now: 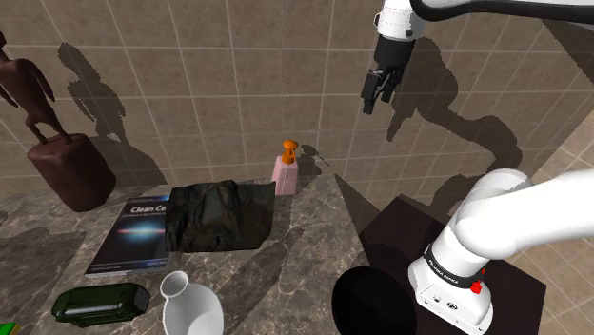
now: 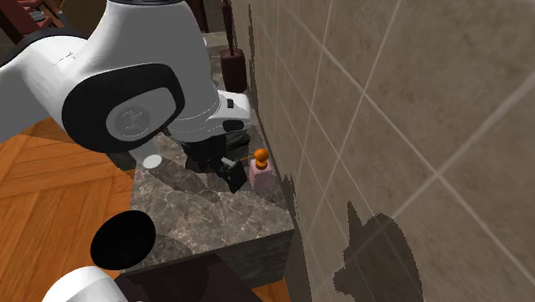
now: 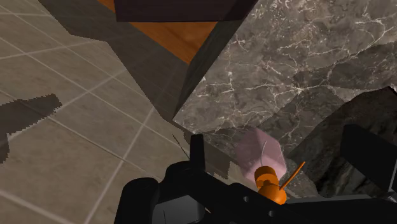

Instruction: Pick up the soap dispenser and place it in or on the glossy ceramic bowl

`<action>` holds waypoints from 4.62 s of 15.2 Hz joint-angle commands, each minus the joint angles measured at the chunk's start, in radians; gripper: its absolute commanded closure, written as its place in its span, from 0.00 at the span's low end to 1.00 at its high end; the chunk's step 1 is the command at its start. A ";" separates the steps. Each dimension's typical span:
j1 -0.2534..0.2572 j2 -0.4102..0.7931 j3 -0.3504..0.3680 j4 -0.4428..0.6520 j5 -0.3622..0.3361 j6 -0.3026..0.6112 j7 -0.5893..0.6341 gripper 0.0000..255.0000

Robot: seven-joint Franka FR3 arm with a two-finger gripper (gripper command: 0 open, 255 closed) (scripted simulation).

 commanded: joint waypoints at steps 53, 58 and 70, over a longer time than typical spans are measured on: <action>0.006 0.878 0.177 0.323 -0.180 0.468 0.341 1.00; 0.006 0.854 0.179 0.362 -0.169 0.407 0.327 1.00; 0.007 0.817 0.181 0.479 -0.152 0.257 0.299 1.00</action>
